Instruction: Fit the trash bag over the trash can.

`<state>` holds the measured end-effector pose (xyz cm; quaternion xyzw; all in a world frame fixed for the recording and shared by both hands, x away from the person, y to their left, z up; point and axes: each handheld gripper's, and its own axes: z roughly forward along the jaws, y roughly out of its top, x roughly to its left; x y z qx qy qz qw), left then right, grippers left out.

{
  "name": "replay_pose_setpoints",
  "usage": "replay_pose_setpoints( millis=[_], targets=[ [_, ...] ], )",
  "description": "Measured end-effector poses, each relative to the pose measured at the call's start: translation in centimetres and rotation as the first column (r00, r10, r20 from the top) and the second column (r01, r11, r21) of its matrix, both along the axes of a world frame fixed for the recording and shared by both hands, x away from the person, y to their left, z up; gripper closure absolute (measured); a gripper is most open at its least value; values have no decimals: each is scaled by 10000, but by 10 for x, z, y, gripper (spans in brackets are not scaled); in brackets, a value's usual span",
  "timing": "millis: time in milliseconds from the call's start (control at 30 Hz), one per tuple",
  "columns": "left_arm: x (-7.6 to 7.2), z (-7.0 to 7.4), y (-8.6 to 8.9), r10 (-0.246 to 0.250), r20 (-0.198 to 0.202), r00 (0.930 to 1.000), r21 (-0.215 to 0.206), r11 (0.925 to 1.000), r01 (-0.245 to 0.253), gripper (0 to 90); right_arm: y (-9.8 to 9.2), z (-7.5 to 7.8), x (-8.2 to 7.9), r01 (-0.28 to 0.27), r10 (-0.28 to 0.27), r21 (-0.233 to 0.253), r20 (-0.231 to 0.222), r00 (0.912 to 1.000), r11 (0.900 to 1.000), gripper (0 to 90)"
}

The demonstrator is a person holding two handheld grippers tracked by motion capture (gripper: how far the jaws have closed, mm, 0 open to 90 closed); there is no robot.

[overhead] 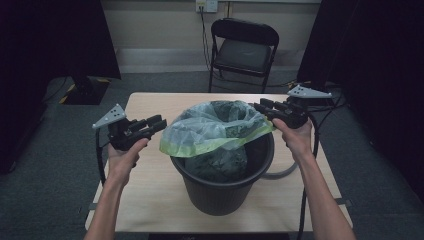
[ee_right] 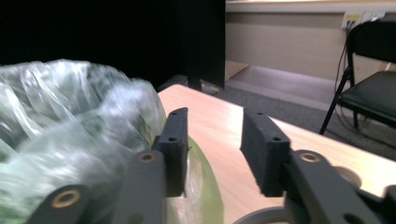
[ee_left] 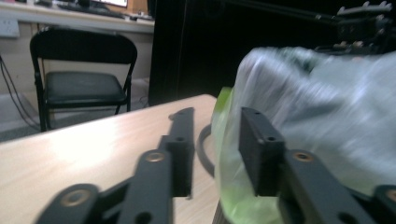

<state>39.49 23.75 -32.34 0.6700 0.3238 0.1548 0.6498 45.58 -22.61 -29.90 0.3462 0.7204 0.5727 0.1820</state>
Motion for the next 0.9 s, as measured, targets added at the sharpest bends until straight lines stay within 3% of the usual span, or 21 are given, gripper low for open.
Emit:
replay_pose_setpoints(
  millis=[33, 100, 133, 167, 267, 367, 433, 533, 600, 633, 700, 733, 833, 900],
  targets=[
    [0, 0, 0, 0, 0, 10000, 0, 10000, 0, 638, 0, 0, 0, 0, 0, 0, 0, 10000, 10000, 597],
    [-3, 10, -1, -209, 220, 9995, -417, 9989, 218, 615, -1, 7, -4, 42, -44, 205, 112, 9999, 9998, 588],
    [-6, 16, -6, -668, 419, 9969, -746, 9948, 698, 580, 0, 14, -10, -56, 46, 362, 264, 9996, 9993, 573],
    [-8, 18, -11, -805, 476, 9956, -728, 9938, 838, 570, 1, 17, -14, -147, 135, 334, 372, 9992, 9993, 572],
    [-17, 18, -24, -859, 708, 9938, 80, 9963, 856, 544, 5, 24, -28, -489, 468, 317, 660, 9967, 9983, 561],
    [-24, 14, -29, -898, 705, 9935, 261, 9958, 882, 528, 6, 25, -38, -671, 646, 316, 745, 9951, 9972, 548],
    [-33, 13, -28, -904, 938, 9915, 354, 9955, 874, 503, 7, 23, -47, -649, 636, 134, 784, 9949, 9978, 537],
    [-45, 14, -28, -1326, 1183, 9841, 548, 9904, 1269, 489, 5, 21, -57, -657, 662, -89, 822, 9944, 9978, 516],
    [-52, 17, -29, -1430, 1094, 9837, 755, 9879, 1352, 479, 3, 22, -59, -543, 546, -67, 869, 9947, 9985, 506],
    [-60, 21, -30, -1654, 1116, 9799, 1111, 9819, 1531, 456, 0, 23, -60, -569, 564, 29, 923, 9941, 9984, 503],
    [-63, 24, -30, -1749, 1090, 9785, 1229, 9792, 1613, 457, 0, 25, -59, -520, 516, 13, 910, 9945, 9986, 501],
    [-64, 26, -29, -1956, 1132, 9741, 1163, 9763, 1825, 458, -1, 25, -59, -493, 492, -7, 927, 9945, 9988, 501],
    [-60, 34, -24, -1791, 1404, 9738, 1007, 9810, 1659, 477, -1, 28, -57, -467, 458, 72, 930, 9946, 9989, 499],
    [-46, 41, -19, -1773, 1471, 9731, 323, 9841, 1744, 498, 1, 27, -56, -518, 510, 67, 895, 9947, 9986, 499]
  ],
)
